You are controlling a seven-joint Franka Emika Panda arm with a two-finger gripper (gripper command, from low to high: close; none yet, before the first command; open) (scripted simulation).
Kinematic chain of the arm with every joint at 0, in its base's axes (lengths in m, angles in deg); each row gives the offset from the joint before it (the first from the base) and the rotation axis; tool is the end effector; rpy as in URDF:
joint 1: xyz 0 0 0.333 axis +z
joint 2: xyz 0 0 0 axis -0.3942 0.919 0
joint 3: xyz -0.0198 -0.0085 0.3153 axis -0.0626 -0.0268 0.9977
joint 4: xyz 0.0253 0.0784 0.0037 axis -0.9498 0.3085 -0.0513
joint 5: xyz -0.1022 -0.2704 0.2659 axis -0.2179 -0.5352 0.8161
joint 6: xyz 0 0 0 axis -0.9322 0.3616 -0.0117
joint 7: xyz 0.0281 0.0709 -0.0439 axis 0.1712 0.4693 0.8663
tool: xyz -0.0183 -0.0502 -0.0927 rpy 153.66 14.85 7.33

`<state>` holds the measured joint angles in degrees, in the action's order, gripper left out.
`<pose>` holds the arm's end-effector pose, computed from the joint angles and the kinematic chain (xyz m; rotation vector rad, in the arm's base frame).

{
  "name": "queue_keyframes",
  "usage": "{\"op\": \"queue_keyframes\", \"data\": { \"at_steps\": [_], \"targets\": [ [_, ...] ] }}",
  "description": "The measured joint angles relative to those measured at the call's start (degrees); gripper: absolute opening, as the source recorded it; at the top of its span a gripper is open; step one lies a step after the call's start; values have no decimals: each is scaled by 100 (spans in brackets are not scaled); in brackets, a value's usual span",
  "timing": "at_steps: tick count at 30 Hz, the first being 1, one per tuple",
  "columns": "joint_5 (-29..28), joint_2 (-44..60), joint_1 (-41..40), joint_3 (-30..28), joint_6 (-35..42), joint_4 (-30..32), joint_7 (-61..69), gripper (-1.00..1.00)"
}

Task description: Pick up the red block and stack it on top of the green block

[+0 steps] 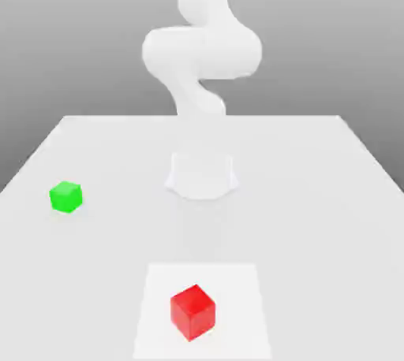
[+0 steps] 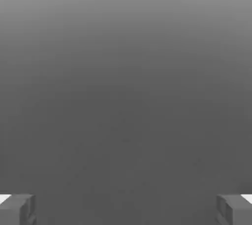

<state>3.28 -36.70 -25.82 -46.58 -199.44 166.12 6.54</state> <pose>0.3815 0.0025 0.6671 -2.4449 1.1741 -0.9454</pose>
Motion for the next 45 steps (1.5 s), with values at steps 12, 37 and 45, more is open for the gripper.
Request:
{"op": "queue_keyframes", "data": {
  "at_steps": [12,37,45],
  "targets": [
    [-453,2540,-993,849,-1152,824,-2718,0],
    [-763,5764,-856,543,-3053,1428,-5145,-100],
    [-461,4451,-1745,154,-2191,1896,-5423,-100]
  ]
}}
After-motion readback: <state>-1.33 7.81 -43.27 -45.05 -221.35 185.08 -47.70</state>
